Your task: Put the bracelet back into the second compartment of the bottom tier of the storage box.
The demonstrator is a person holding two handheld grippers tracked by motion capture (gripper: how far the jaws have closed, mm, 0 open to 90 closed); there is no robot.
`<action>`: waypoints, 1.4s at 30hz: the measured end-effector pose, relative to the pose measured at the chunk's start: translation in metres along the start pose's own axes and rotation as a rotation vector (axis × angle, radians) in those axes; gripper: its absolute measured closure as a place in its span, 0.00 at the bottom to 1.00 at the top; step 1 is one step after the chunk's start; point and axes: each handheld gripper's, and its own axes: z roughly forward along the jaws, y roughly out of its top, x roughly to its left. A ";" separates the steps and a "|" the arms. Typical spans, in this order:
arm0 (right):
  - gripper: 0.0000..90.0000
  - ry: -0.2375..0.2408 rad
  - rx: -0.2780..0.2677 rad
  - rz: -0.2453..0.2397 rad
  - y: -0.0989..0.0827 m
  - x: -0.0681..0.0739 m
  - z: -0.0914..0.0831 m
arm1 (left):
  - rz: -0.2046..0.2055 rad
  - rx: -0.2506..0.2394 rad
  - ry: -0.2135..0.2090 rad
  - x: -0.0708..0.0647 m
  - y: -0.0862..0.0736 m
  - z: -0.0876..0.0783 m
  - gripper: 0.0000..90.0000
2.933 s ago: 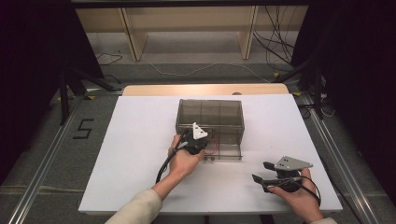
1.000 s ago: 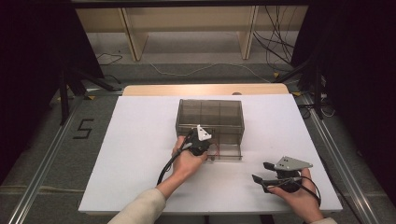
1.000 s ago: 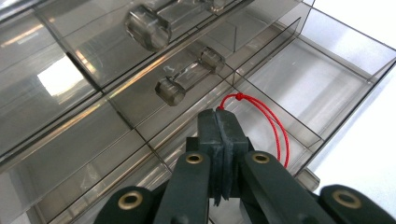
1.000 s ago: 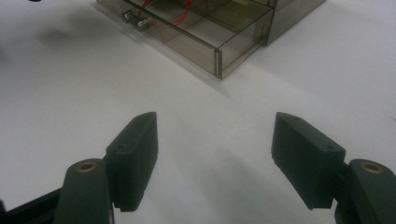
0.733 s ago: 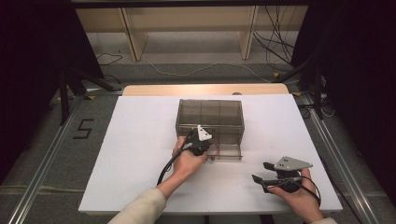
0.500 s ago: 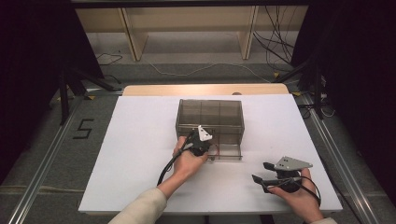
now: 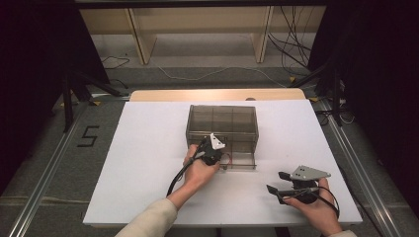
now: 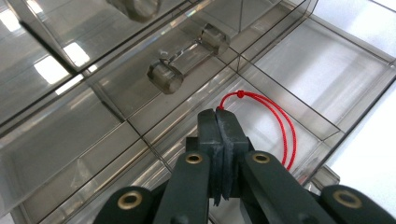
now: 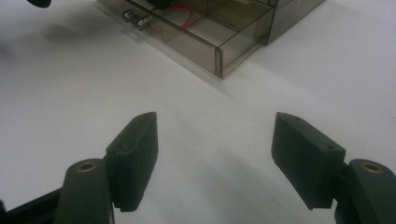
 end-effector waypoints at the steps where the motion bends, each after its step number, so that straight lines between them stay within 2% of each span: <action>1: 0.36 0.000 0.000 0.000 0.000 0.000 0.000 | 0.001 0.001 0.000 0.000 0.000 0.000 0.99; 15: 0.36 0.000 0.000 0.001 0.000 0.000 0.000 | 0.004 -0.001 0.005 0.000 0.000 0.000 0.97; 27: 0.36 0.000 0.000 -0.004 0.000 0.000 -0.001 | -0.004 -0.022 0.023 0.001 0.002 -0.008 0.89; 38: 0.36 0.000 0.000 -0.002 0.000 0.000 -0.001 | 0.003 -0.050 0.032 -0.001 0.006 -0.023 0.73; 42: 0.36 0.000 -0.001 -0.003 0.000 0.000 -0.001 | -0.023 -0.053 0.031 -0.001 0.007 -0.031 0.61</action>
